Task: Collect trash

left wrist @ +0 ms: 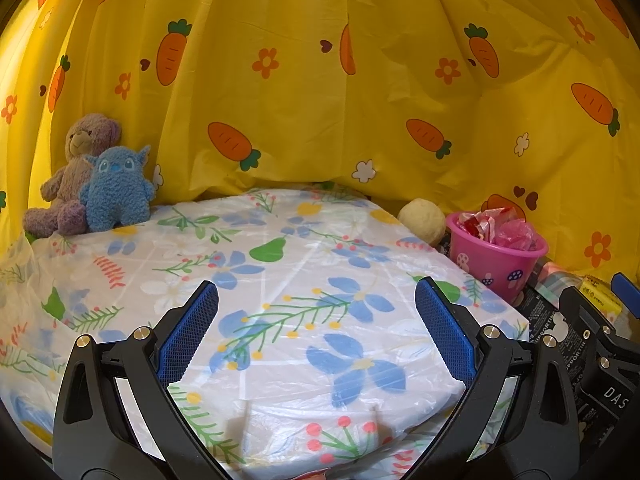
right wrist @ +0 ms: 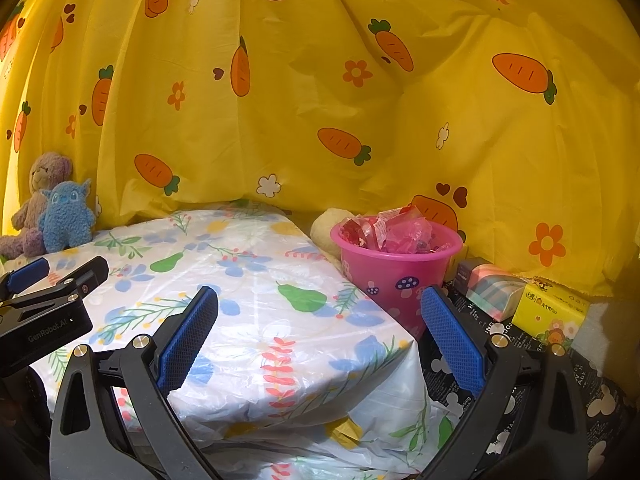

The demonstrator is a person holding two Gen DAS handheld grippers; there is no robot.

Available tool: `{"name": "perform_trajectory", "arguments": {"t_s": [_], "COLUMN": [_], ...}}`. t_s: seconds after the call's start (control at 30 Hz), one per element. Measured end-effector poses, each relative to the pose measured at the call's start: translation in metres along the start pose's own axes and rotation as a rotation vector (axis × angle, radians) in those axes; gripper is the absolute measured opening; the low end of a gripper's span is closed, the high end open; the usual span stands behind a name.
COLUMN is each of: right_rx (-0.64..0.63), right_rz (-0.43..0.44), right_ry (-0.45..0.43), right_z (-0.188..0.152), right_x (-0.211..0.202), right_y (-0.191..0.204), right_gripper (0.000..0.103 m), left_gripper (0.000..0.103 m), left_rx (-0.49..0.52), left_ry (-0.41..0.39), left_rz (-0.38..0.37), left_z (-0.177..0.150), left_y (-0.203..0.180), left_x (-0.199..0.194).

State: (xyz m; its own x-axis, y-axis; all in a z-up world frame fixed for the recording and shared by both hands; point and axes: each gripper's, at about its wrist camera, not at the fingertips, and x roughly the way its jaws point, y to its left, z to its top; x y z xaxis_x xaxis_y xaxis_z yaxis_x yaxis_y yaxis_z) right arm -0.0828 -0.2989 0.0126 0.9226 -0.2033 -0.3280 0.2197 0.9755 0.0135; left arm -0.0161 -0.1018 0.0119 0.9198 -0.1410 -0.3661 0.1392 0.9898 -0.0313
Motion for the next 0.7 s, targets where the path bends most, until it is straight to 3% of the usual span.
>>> {"name": "perform_trajectory", "arguments": {"t_s": [0.7], "right_rx": [0.003], "right_rz": [0.000], "right_ry": [0.001], "right_z": [0.0003], "right_x": [0.0017], "right_y": [-0.0037], "right_gripper": [0.097], "left_gripper": [0.097], "left_rx": [0.001], "left_ry": [0.001], "left_rz": [0.003], "left_z": [0.0002], "left_y": [-0.0002], "left_x": [0.0006]}}
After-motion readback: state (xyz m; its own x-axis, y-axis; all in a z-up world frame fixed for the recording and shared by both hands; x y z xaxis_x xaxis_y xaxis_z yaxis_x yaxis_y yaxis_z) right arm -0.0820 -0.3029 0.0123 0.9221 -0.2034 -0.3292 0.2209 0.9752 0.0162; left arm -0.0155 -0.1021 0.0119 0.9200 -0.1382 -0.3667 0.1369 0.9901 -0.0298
